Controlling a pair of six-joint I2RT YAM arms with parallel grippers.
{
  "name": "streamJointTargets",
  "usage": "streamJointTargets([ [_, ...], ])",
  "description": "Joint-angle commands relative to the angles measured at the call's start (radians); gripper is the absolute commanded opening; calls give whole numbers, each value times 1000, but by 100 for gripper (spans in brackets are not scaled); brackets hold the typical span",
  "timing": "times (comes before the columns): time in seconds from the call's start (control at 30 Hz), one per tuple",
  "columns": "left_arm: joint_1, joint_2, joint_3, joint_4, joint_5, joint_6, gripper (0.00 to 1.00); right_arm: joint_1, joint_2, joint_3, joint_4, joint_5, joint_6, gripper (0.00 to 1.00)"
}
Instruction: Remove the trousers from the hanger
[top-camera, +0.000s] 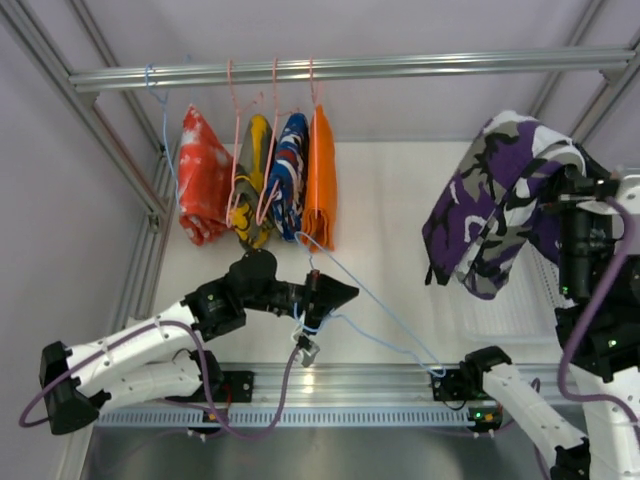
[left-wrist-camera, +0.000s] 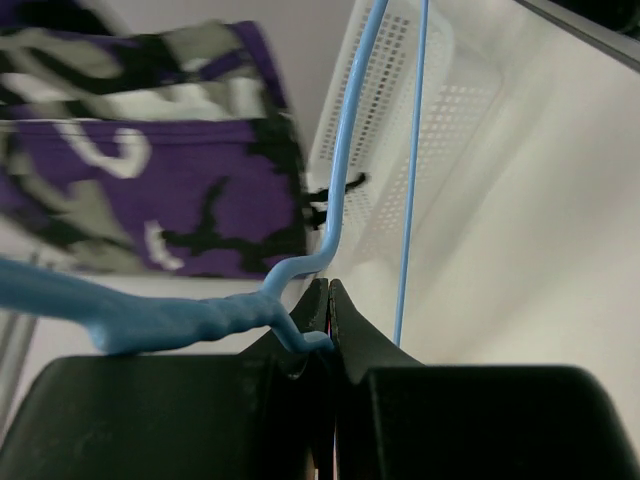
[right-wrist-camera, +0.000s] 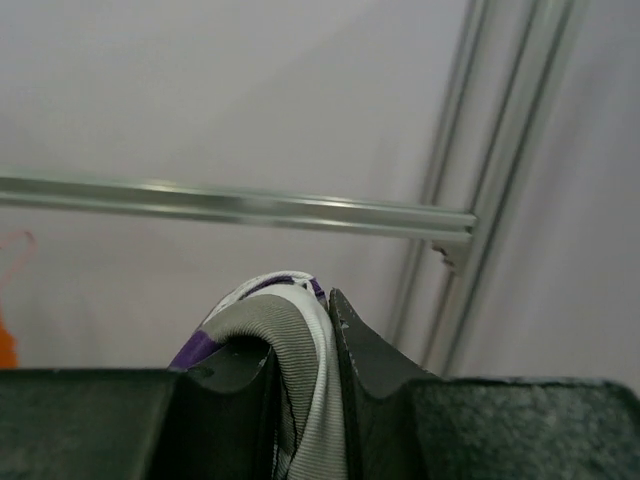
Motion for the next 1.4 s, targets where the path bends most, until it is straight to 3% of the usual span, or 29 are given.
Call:
streamJointTargets([
  [0.0, -7, -43, 85, 14, 42, -19, 0, -7, -92, -93, 129, 159, -286, 0],
  [0.2, -5, -41, 149, -6, 6, -80, 0, -8, -105, -215, 143, 212, -549, 0],
  [0.33, -7, -46, 154, -4, 4, -58, 0, -8, -118, -287, 133, 93, -617, 0],
  [0.43, -5, -43, 166, -2, -1, -59, 0, -10, -74, -362, 91, 93, -691, 0],
  [0.57, -5, -47, 173, -1, -1, -50, 0, -21, -43, -592, 168, 107, -832, 0],
  [0.8, -7, -43, 205, -7, -17, -48, 0, -47, -69, -729, 156, 162, -783, 0],
  [0.93, -7, -44, 206, -7, -16, -42, 0, -91, -74, -677, -51, 197, -717, 0],
  [1.07, -7, -37, 209, -6, -11, -22, 0, -136, -71, -626, -408, 157, -628, 0],
  [1.27, -7, -5, 263, -10, -1, 36, 0, -159, -62, -652, -685, 55, -573, 0],
  [1.37, -7, 9, 288, -21, -2, 48, 0, -171, 3, -655, -778, 18, -529, 34],
])
